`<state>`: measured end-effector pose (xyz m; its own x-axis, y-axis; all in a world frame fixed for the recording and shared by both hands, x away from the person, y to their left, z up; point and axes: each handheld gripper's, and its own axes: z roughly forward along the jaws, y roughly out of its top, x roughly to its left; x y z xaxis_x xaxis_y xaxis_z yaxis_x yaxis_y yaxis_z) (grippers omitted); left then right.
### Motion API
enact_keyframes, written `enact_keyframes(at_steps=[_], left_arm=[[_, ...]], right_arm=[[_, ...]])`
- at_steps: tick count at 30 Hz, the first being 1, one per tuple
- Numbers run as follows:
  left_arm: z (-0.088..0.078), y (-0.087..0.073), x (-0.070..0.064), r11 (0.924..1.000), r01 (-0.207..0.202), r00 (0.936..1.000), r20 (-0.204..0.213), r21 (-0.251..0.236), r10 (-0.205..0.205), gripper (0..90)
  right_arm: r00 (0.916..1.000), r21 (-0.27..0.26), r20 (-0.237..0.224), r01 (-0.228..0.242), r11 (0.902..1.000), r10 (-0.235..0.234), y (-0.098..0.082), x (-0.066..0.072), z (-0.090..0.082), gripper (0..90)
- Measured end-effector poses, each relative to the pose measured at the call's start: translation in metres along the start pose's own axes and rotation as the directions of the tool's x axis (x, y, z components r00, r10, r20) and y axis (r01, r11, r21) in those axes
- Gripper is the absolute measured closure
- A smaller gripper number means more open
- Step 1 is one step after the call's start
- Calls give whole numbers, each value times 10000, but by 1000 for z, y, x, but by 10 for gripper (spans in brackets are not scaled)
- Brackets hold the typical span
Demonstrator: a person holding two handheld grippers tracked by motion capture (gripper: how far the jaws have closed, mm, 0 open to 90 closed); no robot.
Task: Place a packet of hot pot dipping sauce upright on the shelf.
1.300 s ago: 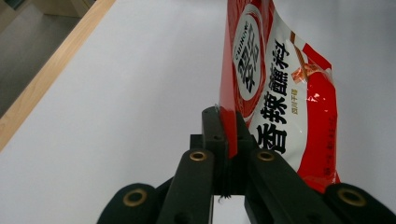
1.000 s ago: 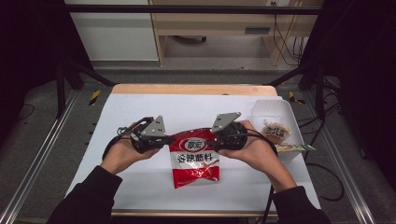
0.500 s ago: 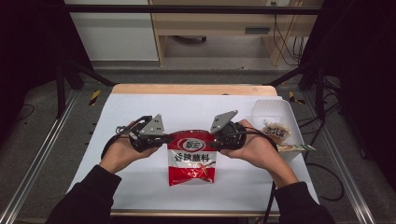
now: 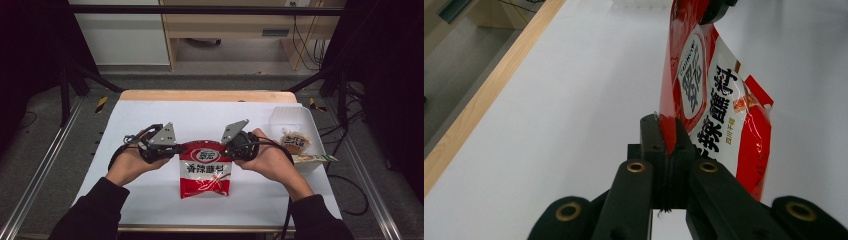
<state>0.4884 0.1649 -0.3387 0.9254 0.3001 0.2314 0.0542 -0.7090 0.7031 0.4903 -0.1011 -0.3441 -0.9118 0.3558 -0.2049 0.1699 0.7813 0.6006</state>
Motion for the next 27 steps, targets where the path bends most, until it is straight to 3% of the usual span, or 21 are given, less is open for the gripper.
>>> enact_keyframes(at_steps=[4,7,13,16,19,24,27], left_arm=[[-1,-2,2,9997,238,9997,13,-39,-238,889],[-5,-5,5,9975,655,9977,-158,-254,-659,819],[-14,-17,11,9881,1362,9897,-345,-709,-1389,471],[-18,-27,11,9795,1776,9817,-522,-952,-1831,328],[-18,-41,11,9720,2141,9737,-579,-967,-2202,276],[-14,-71,4,9580,2735,9556,-892,-864,-2809,206],[-7,-101,-6,9498,3017,9424,-1251,-824,-3102,171]], right_arm=[[9999,4,73,128,9999,-128,3,2,-1,896],[9998,8,78,208,9998,-208,4,3,-3,896],[9995,-6,77,322,9995,-322,6,1,-10,898],[9996,-89,95,258,9996,-257,7,0,-16,898],[9998,-465,126,187,9987,-181,9,-2,-25,898],[9984,-505,264,507,9974,-494,16,-1,-37,899],[9972,-581,451,627,9963,-601,19,-1,-45,899]])
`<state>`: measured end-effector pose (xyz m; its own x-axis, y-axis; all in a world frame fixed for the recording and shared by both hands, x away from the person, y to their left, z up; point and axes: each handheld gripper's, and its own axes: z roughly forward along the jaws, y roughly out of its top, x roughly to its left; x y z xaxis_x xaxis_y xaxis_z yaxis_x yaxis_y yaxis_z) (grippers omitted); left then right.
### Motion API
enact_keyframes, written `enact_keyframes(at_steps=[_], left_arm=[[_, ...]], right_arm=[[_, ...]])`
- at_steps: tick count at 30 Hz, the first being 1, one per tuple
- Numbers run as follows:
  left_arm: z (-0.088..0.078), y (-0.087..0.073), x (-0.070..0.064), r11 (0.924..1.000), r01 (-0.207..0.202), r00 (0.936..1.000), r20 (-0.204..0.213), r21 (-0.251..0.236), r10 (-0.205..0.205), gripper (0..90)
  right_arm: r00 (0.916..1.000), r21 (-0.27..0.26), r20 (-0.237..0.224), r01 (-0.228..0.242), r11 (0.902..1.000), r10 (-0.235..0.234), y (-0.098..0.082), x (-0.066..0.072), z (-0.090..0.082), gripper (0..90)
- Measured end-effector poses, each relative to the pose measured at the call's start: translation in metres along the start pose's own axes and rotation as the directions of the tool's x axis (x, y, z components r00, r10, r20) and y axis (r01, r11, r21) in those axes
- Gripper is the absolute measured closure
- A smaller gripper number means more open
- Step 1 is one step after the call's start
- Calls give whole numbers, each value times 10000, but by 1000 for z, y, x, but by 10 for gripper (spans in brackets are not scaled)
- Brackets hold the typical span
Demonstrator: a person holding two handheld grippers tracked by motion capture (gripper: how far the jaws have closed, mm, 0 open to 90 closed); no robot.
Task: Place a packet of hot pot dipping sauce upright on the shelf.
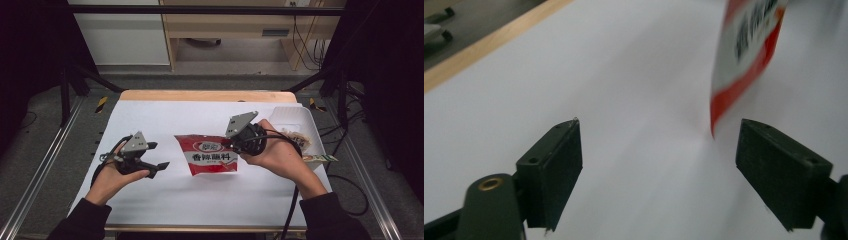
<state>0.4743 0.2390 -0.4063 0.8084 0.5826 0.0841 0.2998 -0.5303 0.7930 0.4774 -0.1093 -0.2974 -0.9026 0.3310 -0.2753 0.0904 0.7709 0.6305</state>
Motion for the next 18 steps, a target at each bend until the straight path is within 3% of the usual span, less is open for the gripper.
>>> enact_keyframes(at_steps=[2,4,7,10,18], left_arm=[[3,-16,1,9998,109,9996,-254,182,-104,136],[6,-32,5,9983,570,9979,-306,116,-567,102],[6,-41,10,9972,692,9963,-527,272,-677,74],[5,-43,13,9966,822,9937,-768,31,-817,73],[3,-51,6,9992,289,9924,-1205,289,-252,59]], right_arm=[[9999,-84,132,33,10000,-31,3,-4,-6,899],[9997,-97,238,17,10000,-14,5,-9,-11,899],[9990,-174,416,-128,9998,135,8,-20,-16,899],[9987,-290,452,-235,9993,248,10,-32,-19,899],[9980,-430,311,-533,9977,546,10,-63,-24,899]])
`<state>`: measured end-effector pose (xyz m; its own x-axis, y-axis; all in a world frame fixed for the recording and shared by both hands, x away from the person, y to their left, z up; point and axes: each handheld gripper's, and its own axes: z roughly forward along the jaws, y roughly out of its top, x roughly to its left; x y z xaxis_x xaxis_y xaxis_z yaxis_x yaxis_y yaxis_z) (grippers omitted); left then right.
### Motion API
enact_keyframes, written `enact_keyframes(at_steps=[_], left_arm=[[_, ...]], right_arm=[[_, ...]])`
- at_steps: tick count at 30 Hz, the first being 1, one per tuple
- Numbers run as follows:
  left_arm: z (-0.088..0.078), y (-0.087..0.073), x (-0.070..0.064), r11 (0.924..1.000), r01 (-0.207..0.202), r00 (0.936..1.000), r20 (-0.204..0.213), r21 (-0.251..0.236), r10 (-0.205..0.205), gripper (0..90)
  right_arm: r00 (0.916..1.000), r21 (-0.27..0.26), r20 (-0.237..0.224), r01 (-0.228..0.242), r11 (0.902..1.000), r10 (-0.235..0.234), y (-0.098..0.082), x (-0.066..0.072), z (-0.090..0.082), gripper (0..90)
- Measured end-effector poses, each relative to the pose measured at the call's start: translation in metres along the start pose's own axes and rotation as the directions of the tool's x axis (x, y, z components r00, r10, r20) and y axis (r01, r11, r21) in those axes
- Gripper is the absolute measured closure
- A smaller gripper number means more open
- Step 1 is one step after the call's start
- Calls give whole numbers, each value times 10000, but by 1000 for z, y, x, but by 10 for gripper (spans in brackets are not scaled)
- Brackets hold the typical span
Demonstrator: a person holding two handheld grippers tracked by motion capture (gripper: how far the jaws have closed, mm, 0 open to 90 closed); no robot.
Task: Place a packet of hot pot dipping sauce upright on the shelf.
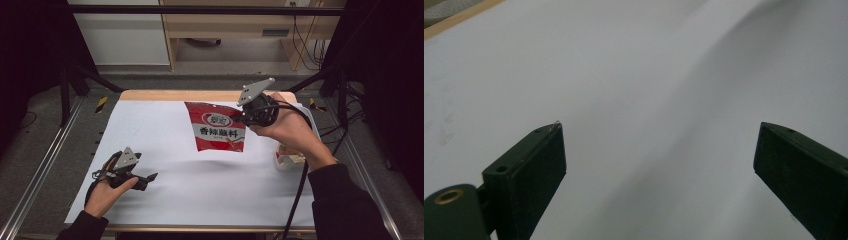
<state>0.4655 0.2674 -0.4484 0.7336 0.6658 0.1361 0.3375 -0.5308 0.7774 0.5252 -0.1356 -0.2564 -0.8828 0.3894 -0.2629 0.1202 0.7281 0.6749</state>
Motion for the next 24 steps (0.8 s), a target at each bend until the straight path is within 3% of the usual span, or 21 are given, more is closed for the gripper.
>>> enact_keyframes(at_steps=[4,11,13,17,23,24], left_arm=[[-6,-5,1,9998,-158,9998,-141,75,160,55],[-10,-10,5,9999,136,9979,-635,-23,-137,53],[-9,-11,7,9991,401,9970,-650,-158,-410,53],[-8,-14,12,9995,268,9944,-1029,137,-253,58],[-13,-19,17,9991,318,9915,-1269,294,-278,59],[-12,-20,16,9987,482,9910,-1257,145,-460,59]], right_arm=[[10000,-61,14,-45,10000,45,-2,-12,-2,900],[9996,-269,185,-199,9994,204,-9,-27,-5,900],[9993,-291,230,-280,9992,287,-10,-28,-5,900],[9987,-207,427,-278,9994,287,-10,-28,-2,900],[9952,-248,910,-335,9991,356,-7,-26,-5,900],[9942,-250,1006,-349,9991,373,-6,-27,-7,900]])
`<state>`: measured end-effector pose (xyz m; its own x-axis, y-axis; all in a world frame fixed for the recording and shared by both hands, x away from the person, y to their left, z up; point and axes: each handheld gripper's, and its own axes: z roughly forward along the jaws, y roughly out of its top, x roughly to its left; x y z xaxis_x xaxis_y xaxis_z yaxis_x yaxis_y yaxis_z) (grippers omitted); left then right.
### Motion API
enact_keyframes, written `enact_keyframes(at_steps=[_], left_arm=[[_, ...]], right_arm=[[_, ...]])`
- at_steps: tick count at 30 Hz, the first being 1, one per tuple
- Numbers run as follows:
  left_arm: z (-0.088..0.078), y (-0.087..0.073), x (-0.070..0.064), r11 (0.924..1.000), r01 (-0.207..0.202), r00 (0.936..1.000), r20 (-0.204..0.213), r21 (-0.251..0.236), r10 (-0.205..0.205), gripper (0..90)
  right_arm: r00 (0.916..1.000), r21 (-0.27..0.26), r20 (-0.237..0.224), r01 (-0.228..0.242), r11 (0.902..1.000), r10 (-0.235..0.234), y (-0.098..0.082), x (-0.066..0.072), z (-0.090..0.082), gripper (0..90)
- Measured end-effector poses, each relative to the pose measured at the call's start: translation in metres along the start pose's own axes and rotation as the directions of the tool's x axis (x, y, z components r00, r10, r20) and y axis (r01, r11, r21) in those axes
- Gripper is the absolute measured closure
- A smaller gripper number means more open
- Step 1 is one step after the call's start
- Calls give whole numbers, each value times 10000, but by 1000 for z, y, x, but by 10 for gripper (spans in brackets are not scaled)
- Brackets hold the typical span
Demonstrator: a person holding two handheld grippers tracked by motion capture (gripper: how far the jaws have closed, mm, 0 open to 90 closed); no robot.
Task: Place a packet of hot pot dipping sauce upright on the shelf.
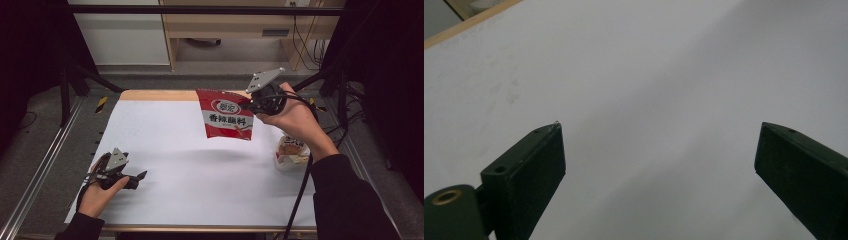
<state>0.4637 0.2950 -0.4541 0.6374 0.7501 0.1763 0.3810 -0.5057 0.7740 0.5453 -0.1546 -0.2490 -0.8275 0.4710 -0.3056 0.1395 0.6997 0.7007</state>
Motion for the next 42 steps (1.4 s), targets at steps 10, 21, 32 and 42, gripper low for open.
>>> enact_keyframes(at_steps=[10,21,32,42], left_arm=[[1,0,2,10000,80,9999,-78,27,-79,59],[0,-2,0,9999,53,10000,-59,113,-52,59],[3,-2,-2,9997,-19,10000,23,251,18,60],[2,-3,-2,9998,72,10000,64,208,-73,59]], right_arm=[[9966,-380,637,-503,9980,527,-7,-24,-11,900],[9834,-449,1437,-1056,9934,1111,-29,-44,-28,900],[9642,-411,2107,-1558,9869,1610,-54,-66,-38,900],[9361,-354,2734,-2203,9748,2214,-88,-77,-68,900]])
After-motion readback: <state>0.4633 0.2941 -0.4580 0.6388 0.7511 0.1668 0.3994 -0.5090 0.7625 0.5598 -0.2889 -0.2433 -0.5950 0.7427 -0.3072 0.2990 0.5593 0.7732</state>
